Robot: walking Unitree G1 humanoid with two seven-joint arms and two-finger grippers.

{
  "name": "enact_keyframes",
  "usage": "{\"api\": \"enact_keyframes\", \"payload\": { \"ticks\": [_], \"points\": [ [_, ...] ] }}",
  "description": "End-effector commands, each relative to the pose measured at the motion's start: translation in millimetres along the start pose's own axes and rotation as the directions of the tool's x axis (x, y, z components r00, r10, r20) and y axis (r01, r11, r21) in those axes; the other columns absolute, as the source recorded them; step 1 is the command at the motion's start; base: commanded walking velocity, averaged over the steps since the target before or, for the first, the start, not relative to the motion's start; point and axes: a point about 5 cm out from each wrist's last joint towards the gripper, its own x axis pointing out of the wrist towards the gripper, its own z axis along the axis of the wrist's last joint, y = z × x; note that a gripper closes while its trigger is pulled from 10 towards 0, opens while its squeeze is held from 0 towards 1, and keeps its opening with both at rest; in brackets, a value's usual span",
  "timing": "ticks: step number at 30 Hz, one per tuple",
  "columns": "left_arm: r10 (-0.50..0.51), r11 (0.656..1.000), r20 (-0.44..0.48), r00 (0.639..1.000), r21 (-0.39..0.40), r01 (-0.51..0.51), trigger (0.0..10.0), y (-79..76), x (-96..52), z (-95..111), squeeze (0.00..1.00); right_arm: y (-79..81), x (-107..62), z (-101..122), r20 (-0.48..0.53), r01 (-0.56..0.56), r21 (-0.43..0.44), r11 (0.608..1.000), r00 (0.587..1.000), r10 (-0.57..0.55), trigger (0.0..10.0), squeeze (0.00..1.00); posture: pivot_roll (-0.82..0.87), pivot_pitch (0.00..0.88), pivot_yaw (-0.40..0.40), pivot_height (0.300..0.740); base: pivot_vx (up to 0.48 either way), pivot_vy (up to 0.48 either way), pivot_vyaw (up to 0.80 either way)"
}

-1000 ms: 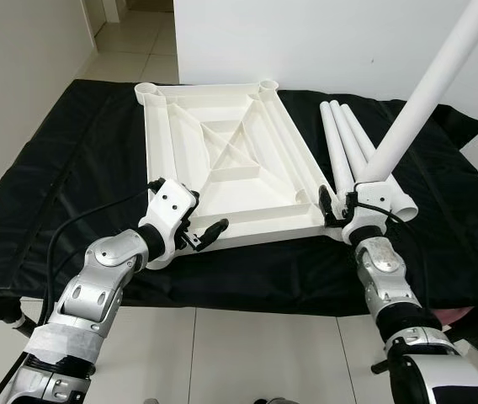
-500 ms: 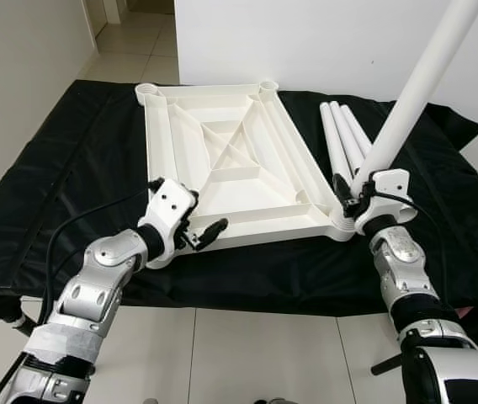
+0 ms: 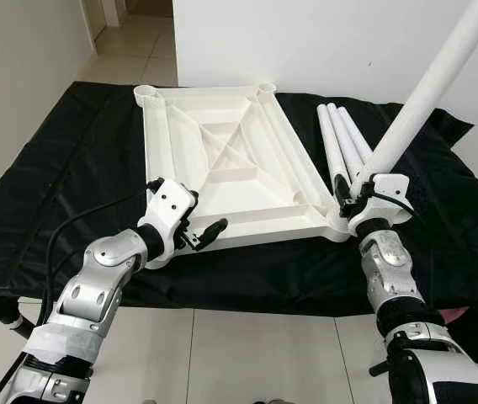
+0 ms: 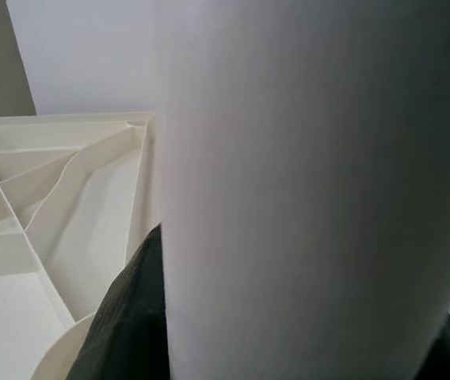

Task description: Building children table

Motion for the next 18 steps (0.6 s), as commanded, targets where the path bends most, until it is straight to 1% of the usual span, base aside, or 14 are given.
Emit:
{"api": "enact_keyframes", "payload": {
  "ticks": [1,8,9,11,13,14,15,17,18],
  "points": [
    [0.016,1.0,-0.008,1.0,-0.007,-0.016,10.0,1.8,-0.8,0,0.0,4.1,-9.6,-24,-0.121,0.037,0.029,0.999,0.992,-0.034,10.0,0.0,0.01,0.03,-0.019,0.74,0.0,0.0,0.0],
    [0.014,1.0,-0.005,1.0,-0.007,-0.014,10.0,1.7,-0.5,0,0.0,6.9,-8.1,-23,-0.122,0.074,0.032,0.997,0.99,-0.069,10.0,0.0,0.01,0.031,-0.021,0.74,0.0,0.0,0.0],
    [0.014,1.0,-0.005,1.0,-0.006,-0.014,10.0,1.8,-0.4,0,0.0,8.2,-7.6,-21,-0.112,0.099,0.019,0.995,0.989,-0.096,10.0,0.0,0.01,0.031,-0.021,0.74,0.0,0.0,0.0],
    [0.017,1.0,-0.005,1.0,-0.007,-0.017,10.0,2.0,-0.1,0,0.0,9.7,-9.0,-17,-0.091,0.227,-0.021,0.974,0.969,-0.228,10.0,0.0,0.01,0.03,-0.024,0.74,0.0,0.0,0.0],
    [0.017,1.0,-0.005,1.0,-0.007,-0.017,10.0,2.0,-0.1,0,0.0,9.7,-9.0,-17,-0.091,0.227,-0.021,0.974,0.969,-0.228,10.0,0.0,0.01,0.03,-0.024,0.74,0.0,0.0,0.0],
    [0.017,1.0,-0.004,1.0,-0.008,-0.017,10.0,2.1,0.0,0,0.0,9.9,-10.2,-16,-0.081,0.272,-0.029,0.962,0.958,-0.273,10.0,0.0,0.01,0.03,-0.024,0.74,0.0,0.0,0.0],
    [0.017,1.0,-0.004,1.0,-0.008,-0.017,10.0,2.1,0.0,0,0.0,9.9,-10.2,-16,-0.081,0.272,-0.029,0.962,0.958,-0.273,10.0,0.0,0.01,0.03,-0.024,0.74,0.0,0.0,0.0],
    [0.018,1.0,-0.004,1.0,-0.01,-0.018,10.0,1.7,0.3,0,0.0,24.0,-14.5,-11,-0.049,0.342,-0.025,0.939,0.938,-0.343,10.0,0.0,0.01,0.028,-0.028,0.74,0.0,0.0,0.0],
    [0.018,1.0,-0.004,1.0,-0.01,-0.018,10.0,1.7,0.3,0,0.0,24.0,-14.5,-11,-0.049,0.342,-0.025,0.939,0.938,-0.343,10.0,0.0,0.01,0.028,-0.028,0.74,0.0,0.0,0.0]
  ]
}}
